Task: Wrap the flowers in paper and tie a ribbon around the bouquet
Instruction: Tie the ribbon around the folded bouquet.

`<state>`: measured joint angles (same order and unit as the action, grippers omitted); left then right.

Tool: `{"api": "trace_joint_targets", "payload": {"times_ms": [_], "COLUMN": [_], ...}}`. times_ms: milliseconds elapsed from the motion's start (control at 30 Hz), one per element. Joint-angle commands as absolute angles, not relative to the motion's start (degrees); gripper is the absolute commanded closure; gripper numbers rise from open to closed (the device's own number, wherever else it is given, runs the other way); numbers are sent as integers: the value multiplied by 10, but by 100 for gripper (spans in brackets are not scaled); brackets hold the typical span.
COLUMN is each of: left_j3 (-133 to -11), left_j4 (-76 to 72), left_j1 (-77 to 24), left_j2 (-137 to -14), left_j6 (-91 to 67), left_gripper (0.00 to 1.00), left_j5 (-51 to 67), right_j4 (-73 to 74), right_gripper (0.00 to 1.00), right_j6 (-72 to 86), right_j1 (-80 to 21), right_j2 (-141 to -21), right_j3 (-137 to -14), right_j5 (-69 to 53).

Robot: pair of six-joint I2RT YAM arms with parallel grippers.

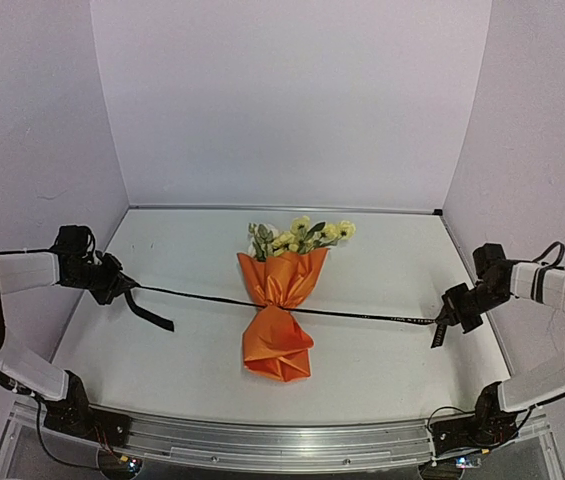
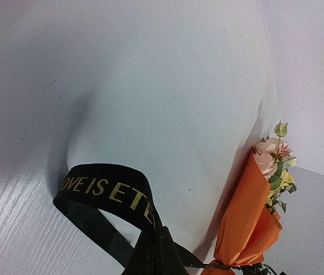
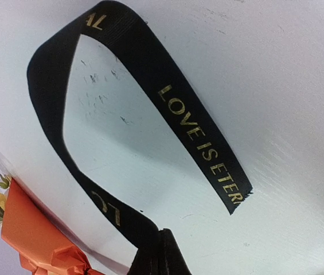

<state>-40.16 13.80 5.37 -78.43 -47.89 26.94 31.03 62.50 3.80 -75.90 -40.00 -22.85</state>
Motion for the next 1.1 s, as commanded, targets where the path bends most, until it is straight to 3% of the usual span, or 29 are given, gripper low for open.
{"api": "trace_joint_targets", "payload": {"times_ms": [0,233,467,800,1067], "left_j3": [-429,-517,-588,-363,-313], "left_j4": [107,165,205,93,73], "left_j1": [106,106,92,84,63], "left_j2": [-767,-743,-721,-774,-773], "left_j6": [-447,-408,-364,-461,-470], "left_gripper": [100,100,100,100,100], "left_j5": [116,81,31,77,85], "right_j4": [375,458,474,452,438], "right_gripper": [100,100,100,100,100], "right_j6": [580,528,516,518,508], "right_j1": [79,79,79,79,76], "right_j2": [-737,-725,-728,-785,-808], "right_j3": [-431,-534,-536,-450,-422], "right_j5": [-59,-52,-60,-70,-117]}}
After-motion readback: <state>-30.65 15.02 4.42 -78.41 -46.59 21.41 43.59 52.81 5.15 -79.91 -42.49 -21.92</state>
